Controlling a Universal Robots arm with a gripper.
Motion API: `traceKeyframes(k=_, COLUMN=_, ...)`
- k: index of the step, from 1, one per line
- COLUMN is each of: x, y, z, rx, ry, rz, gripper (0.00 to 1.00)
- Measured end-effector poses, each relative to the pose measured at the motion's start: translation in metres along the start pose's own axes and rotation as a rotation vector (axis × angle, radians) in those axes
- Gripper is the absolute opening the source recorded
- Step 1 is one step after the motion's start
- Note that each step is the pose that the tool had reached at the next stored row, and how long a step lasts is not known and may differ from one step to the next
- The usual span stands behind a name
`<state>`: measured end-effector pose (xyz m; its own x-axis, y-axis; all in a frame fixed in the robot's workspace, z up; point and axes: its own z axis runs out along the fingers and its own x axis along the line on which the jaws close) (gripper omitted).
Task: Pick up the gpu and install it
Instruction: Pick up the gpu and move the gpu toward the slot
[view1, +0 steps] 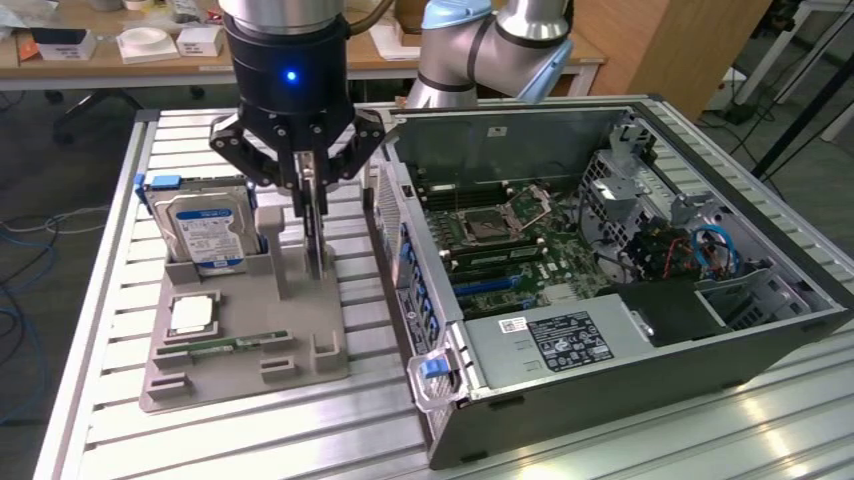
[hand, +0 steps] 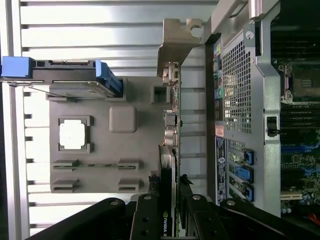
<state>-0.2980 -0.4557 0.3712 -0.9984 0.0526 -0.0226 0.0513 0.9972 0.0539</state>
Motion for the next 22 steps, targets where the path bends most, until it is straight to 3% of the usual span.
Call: traceKeyframes(k=22, x=-0.001, y=0.0013, z=-0.0238, rx=-0.0001, ry=0.0, rz=0.0, gripper=0.26)
